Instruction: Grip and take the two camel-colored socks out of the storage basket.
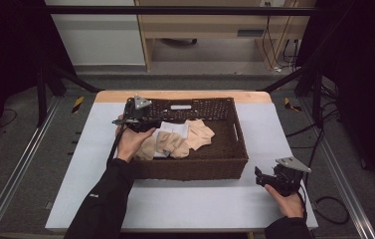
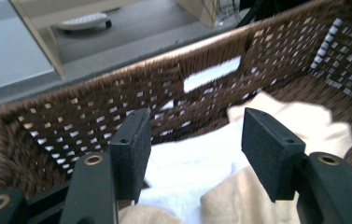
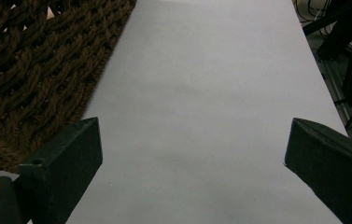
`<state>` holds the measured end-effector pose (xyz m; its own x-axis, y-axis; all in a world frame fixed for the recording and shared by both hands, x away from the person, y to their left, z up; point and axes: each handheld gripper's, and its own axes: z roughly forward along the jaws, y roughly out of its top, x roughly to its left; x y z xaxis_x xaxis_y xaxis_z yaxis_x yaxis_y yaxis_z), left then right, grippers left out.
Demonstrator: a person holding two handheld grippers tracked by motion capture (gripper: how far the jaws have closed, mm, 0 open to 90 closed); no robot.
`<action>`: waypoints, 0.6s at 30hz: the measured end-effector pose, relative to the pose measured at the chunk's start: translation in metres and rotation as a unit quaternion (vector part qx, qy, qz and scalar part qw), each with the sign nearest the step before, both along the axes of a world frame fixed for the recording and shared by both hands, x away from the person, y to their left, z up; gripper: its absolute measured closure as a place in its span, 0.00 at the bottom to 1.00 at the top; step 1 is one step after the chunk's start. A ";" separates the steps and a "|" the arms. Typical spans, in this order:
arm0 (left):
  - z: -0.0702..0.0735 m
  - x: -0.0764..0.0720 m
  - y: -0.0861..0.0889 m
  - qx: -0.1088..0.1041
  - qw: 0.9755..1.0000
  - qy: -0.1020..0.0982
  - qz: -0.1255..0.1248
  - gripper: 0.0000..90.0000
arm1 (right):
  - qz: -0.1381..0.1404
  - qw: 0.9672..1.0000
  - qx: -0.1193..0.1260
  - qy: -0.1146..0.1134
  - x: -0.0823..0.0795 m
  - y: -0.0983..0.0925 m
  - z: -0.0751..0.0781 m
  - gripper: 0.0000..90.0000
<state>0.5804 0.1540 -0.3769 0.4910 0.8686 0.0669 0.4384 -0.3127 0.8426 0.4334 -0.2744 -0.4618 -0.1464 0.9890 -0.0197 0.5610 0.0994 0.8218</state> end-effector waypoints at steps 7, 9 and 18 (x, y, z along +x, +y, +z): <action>-0.021 0.005 -0.003 0.022 0.999 0.034 0.000 0.50 | 0.002 1.000 -0.003 0.002 0.000 0.000 0.000 0.05; -0.024 0.006 -0.004 0.017 0.999 0.050 -0.002 0.50 | 0.003 1.000 -0.003 0.003 0.000 0.001 0.000 0.05; -0.036 0.004 -0.008 0.029 0.996 0.077 -0.016 0.47 | 0.007 1.000 -0.007 0.004 0.001 0.002 -0.001 0.05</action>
<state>0.5845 0.1456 -0.4129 0.5266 0.8492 0.0391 0.5499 -0.3753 0.7461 0.4343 -0.2720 -0.4625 -0.1597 0.9866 -0.0321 0.5669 0.1183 0.8153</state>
